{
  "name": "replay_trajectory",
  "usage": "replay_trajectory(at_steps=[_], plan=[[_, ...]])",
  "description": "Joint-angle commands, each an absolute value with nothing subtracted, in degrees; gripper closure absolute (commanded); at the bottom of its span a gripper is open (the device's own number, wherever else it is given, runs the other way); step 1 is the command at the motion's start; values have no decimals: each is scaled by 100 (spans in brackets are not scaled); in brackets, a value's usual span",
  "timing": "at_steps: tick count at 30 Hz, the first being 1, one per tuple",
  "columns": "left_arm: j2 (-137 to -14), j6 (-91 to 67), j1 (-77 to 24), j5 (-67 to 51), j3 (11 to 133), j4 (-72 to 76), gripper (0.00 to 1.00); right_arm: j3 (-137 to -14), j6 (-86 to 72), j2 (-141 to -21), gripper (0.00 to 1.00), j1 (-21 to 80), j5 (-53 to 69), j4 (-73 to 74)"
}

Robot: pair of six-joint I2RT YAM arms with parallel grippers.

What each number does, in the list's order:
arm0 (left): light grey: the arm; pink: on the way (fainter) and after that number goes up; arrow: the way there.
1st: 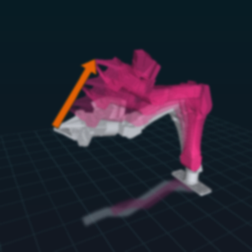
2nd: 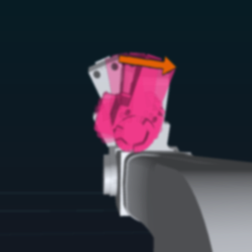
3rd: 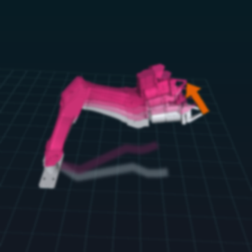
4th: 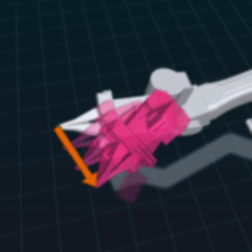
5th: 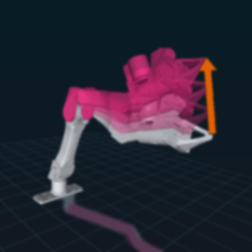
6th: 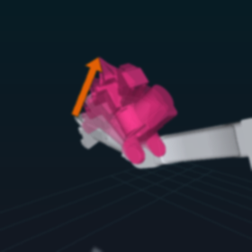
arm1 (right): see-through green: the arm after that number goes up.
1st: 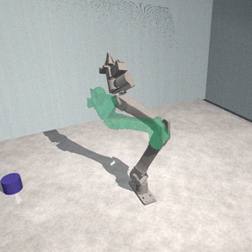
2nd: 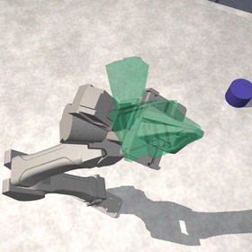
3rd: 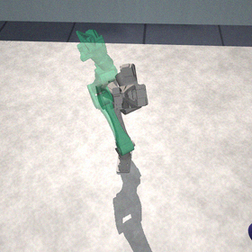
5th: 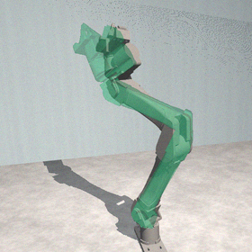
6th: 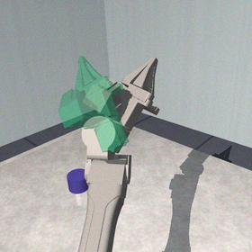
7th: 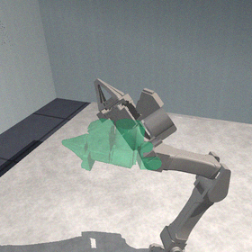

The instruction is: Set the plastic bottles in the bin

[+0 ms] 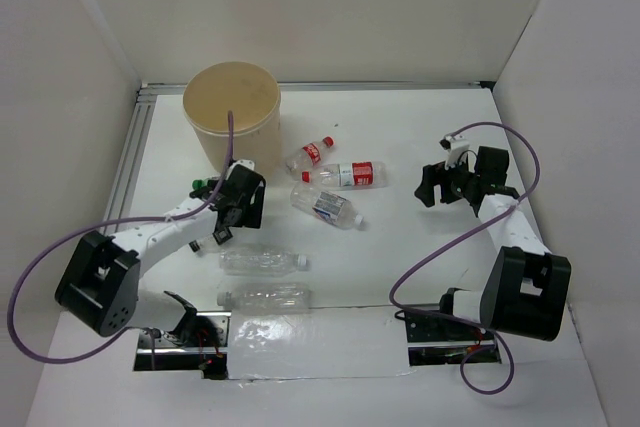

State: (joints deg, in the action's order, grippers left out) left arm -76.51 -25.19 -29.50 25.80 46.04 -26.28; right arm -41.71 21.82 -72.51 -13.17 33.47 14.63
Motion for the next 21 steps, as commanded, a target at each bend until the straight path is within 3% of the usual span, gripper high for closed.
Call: replay_trajectory(at_steps=[1,8,10,12,14,16,17,21], plan=[[-8023,-2286,-2821,2664,4553,-2224,6,-4395,2355,-7304,10,-1336,3463,1503],[-8964,-2285,-2769,2725,4746,-2171,14,-4500,2355,-7409,10,-1336,3516,1556],[-9096,-2285,-2769,2777,4798,-2171,29,-4552,2355,-7409,10,-1336,3516,1556],[-9044,-2285,-2847,2777,4799,-2224,36,-4553,2408,-7461,10,-1336,3516,1556],[-8817,-2285,-2926,2725,4746,-2224,32,-4553,2408,-7462,10,-1388,3516,1503],[-8667,-2338,-3006,2725,4685,-2224,14,-4553,2408,-7523,10,-1389,3516,1503],[-8527,-2338,-3093,2725,4685,-2293,10,-4553,2408,-7523,10,-1389,3568,1503],[-7912,-2549,-3304,2725,4737,-2496,8,-4553,2514,-7576,10,-1389,3621,1503]])
